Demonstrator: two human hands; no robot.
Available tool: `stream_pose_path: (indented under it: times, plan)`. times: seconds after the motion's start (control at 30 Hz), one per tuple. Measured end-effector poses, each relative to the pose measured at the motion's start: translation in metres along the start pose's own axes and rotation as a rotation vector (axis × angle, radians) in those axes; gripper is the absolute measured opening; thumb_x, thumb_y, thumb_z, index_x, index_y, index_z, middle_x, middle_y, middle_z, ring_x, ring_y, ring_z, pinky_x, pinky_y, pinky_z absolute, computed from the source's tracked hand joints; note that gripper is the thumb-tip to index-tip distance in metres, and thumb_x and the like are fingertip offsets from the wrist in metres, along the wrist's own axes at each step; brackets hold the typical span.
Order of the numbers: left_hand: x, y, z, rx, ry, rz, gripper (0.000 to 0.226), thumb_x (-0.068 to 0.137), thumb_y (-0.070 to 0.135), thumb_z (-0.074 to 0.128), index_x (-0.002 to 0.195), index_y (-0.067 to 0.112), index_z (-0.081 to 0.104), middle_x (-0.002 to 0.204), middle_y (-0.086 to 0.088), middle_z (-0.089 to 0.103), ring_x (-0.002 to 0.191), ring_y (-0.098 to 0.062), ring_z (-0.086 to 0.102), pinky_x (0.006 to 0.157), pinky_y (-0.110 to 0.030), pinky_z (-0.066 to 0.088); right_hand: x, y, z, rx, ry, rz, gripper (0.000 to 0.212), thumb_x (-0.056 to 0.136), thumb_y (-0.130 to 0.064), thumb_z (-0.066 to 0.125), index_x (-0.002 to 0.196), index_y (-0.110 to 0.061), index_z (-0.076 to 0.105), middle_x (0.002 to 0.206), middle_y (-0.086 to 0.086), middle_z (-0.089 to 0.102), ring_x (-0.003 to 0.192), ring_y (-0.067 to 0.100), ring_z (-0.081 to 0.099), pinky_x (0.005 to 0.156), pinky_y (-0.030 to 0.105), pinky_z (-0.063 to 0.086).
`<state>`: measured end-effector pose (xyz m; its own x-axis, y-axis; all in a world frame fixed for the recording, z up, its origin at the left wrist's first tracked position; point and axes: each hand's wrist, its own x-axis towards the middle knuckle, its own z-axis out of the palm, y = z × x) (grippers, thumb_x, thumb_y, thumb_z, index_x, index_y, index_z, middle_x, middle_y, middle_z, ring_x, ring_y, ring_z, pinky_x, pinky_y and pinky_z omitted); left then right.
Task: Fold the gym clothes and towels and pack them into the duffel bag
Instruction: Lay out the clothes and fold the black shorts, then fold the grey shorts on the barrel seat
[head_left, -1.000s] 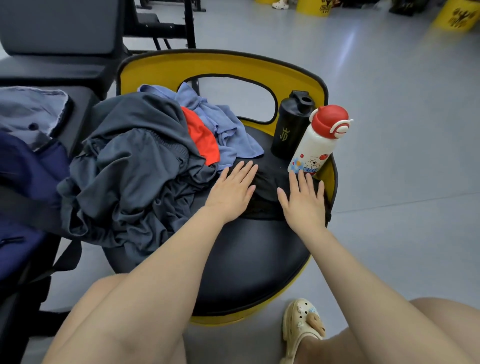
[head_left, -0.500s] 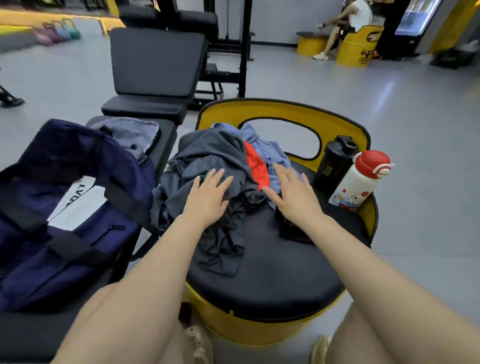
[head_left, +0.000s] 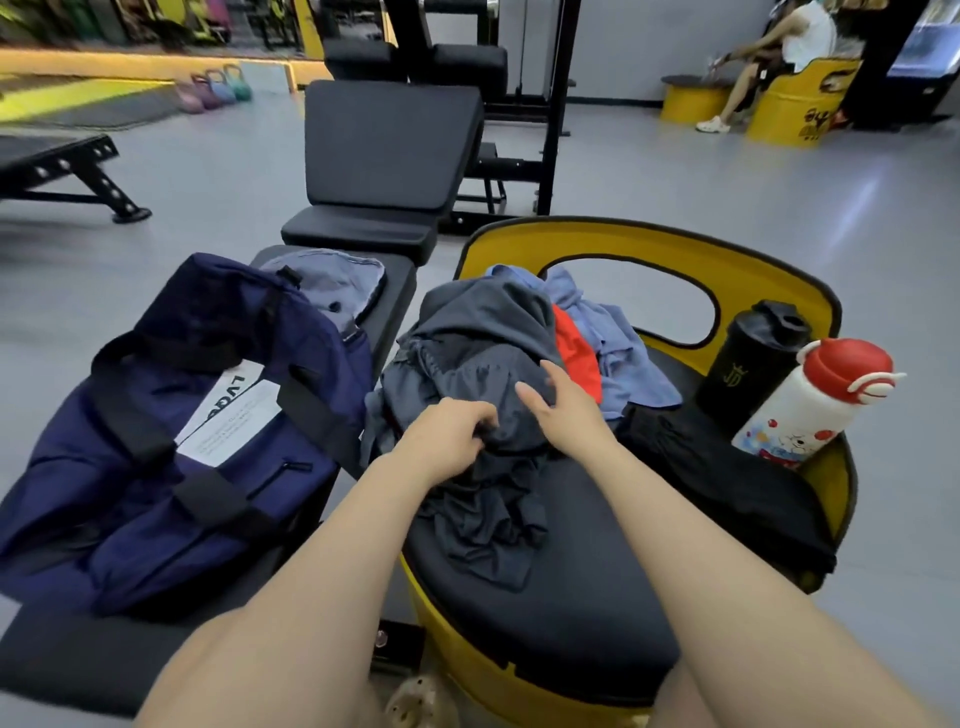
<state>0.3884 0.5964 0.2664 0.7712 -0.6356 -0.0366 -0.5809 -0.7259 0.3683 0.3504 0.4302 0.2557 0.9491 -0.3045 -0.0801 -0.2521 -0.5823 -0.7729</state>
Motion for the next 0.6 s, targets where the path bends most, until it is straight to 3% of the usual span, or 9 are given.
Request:
stream_pose_path:
  times: [0.1, 0.23, 0.33, 0.4, 0.5, 0.6]
  plan:
    - [-0.002, 0.007, 0.002, 0.027, -0.176, 0.087, 0.026, 0.087, 0.009, 0.062, 0.11, 0.02, 0.061, 0.115, -0.001, 0.063, 0.107, -0.021, 0.057, 0.089, -0.032, 0.045, 0.003, 0.003, 0.002, 0.088, 0.032, 0.039, 0.069, 0.093, -0.047, 0.053, 0.15, -0.02, 0.024, 0.151, 0.007, 0.036, 0.14, 0.022, 0.032, 0.109, 0.036, 0.032]
    - [-0.004, 0.016, 0.001, 0.034, -0.459, 0.059, 0.042, 0.087, 0.025, 0.066, 0.126, 0.021, 0.053, 0.126, 0.0, 0.055, 0.114, -0.02, 0.053, 0.095, -0.033, 0.045, 0.001, -0.003, 0.011, 0.07, -0.015, 0.041, 0.081, 0.087, -0.04, 0.066, 0.152, -0.023, 0.021, 0.15, 0.01, 0.03, 0.137, 0.024, 0.034, 0.106, 0.032, 0.032]
    - [-0.005, 0.015, -0.006, 0.048, -0.579, 0.039, 0.042, 0.09, 0.03, 0.062, 0.13, 0.022, 0.052, 0.129, 0.001, 0.054, 0.118, -0.018, 0.05, 0.095, -0.026, 0.04, -0.002, -0.006, 0.018, -0.03, -0.032, 0.059, 0.066, 0.084, -0.029, 0.071, 0.142, -0.021, 0.038, 0.138, 0.012, 0.033, 0.121, 0.027, 0.047, 0.1, 0.03, 0.036]
    - [-0.004, 0.012, -0.01, -0.003, -0.499, 0.028, 0.029, 0.092, 0.021, 0.058, 0.121, 0.019, 0.061, 0.123, 0.0, 0.06, 0.113, -0.016, 0.055, 0.09, -0.02, 0.039, -0.003, -0.005, 0.02, -0.075, -0.016, 0.06, 0.052, 0.083, -0.027, 0.072, 0.128, -0.019, 0.048, 0.131, 0.01, 0.036, 0.111, 0.028, 0.052, 0.098, 0.032, 0.04]
    - [0.002, -0.001, -0.01, -0.097, -0.172, -0.077, 0.02, 0.092, 0.006, 0.051, 0.101, 0.016, 0.067, 0.111, -0.005, 0.066, 0.105, -0.02, 0.06, 0.089, -0.023, 0.043, -0.006, -0.005, 0.018, -0.125, -0.024, 0.002, 0.042, 0.081, -0.025, 0.073, 0.117, -0.016, 0.053, 0.122, 0.005, 0.036, 0.106, 0.024, 0.053, 0.094, 0.032, 0.042]
    - [0.009, -0.013, -0.001, -0.146, 0.024, -0.164, 0.031, 0.092, 0.001, 0.046, 0.115, 0.018, 0.057, 0.122, -0.007, 0.058, 0.112, -0.025, 0.055, 0.096, -0.037, 0.045, -0.011, -0.006, 0.015, -0.189, -0.069, -0.085, 0.037, 0.081, -0.023, 0.073, 0.112, -0.014, 0.055, 0.116, 0.0, 0.037, 0.105, 0.02, 0.05, 0.09, 0.031, 0.041]
